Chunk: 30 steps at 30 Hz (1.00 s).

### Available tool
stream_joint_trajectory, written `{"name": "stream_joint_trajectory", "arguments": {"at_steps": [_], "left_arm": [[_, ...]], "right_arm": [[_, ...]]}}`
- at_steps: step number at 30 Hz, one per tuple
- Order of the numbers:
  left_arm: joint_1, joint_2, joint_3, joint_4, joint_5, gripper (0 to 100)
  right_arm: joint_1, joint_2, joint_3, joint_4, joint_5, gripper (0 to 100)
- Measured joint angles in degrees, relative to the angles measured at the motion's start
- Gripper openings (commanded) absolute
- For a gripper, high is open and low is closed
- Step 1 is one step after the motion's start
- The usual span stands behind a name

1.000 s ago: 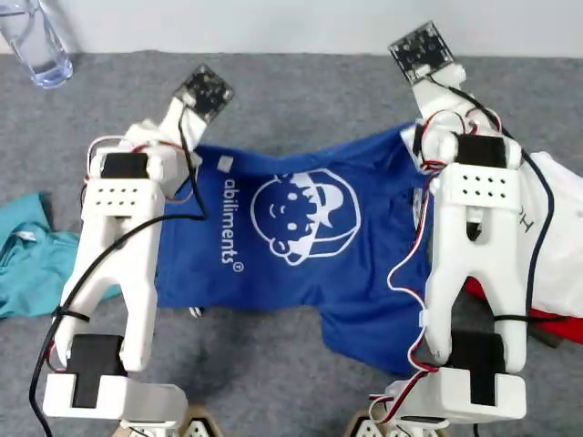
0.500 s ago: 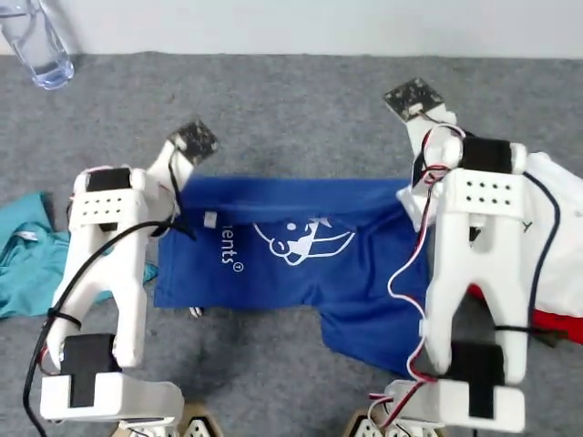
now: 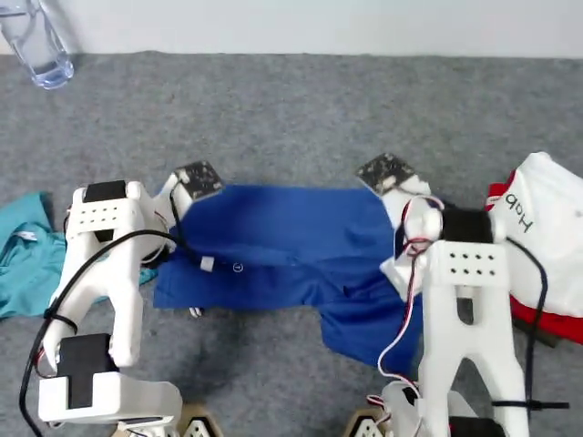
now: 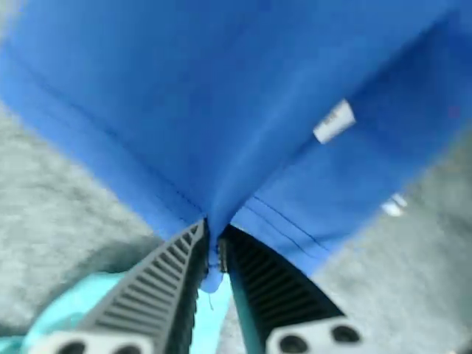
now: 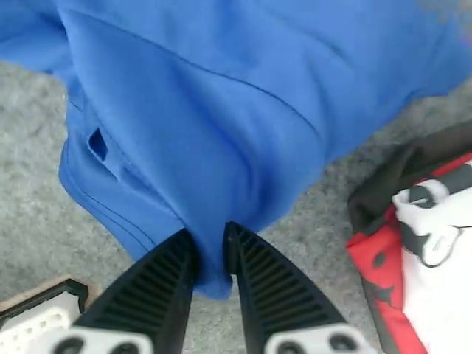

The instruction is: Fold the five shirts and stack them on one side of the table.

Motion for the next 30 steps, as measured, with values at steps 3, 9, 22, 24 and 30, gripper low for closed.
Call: {"name": "stream_joint_trajectory", "arguments": {"at_steps": [3,9,22,24,30], "left_arm": [[-0.4,0.0,0.0,2.2,-1.1,1],[-1.1,0.0,0.0,3.6,-1.3,1],[-2.5,-6.2,0.0,13.9,-6.9,19],[-2.6,-11.0,0.0,15.0,-6.9,20],[-2.7,-22.9,0.0,15.5,-3.8,20]], "right_arm": [[0.5,-0.3,0.7,-0.7,0.4,0.9],[3.3,-0.6,0.7,-0.9,3.0,0.9],[4.5,-1.2,0.7,0.6,3.4,31.9],[4.5,-1.2,0.7,1.6,3.4,36.2],[4.1,-1.2,0.2,7.7,3.3,38.5]]}}
